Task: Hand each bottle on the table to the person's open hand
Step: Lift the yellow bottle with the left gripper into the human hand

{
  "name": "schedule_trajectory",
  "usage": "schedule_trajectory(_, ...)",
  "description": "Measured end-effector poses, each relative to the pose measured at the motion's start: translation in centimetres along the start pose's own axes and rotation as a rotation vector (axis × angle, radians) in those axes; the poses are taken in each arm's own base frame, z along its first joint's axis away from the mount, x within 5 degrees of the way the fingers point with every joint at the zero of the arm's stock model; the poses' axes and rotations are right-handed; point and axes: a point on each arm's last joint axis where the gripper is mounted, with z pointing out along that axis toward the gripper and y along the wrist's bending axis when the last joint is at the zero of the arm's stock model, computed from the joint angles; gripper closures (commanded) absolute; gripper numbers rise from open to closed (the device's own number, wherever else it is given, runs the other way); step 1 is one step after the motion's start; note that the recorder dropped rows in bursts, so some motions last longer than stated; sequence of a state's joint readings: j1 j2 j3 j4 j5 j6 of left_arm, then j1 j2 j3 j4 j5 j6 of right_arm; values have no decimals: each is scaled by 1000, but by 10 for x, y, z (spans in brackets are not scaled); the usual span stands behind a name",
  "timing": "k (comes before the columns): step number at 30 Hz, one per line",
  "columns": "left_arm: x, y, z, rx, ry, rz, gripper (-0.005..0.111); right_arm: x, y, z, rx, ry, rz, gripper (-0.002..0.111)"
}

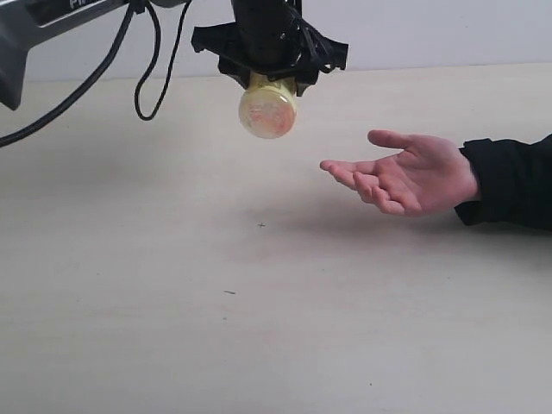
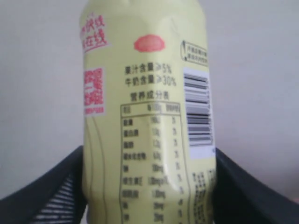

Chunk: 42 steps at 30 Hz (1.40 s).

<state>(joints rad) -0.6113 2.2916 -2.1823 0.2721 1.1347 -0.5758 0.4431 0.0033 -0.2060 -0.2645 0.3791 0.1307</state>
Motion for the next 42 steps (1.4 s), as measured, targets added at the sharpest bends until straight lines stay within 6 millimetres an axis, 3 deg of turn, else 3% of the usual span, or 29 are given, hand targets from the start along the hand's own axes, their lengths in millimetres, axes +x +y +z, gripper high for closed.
schedule_trajectory(15, 36, -65, -65, 45, -39, -60, 106, 0, 0, 0, 0, 0, 0, 108)
schedule_trajectory(23, 59, -101, -82, 81, -80, -145, 106, 0, 0, 0, 0, 0, 0, 108)
schedule_trajectory(32, 85, -132, -68, 53, -107, -172, 106, 0, 0, 0, 0, 0, 0, 108)
schedule_trajectory(37, 108, -161, -64, 44, -230, -291, 106, 0, 0, 0, 0, 0, 0, 108)
schedule_trajectory(42, 119, -177, -48, 88, -268, -357, 106, 0, 0, 0, 0, 2, 0, 108)
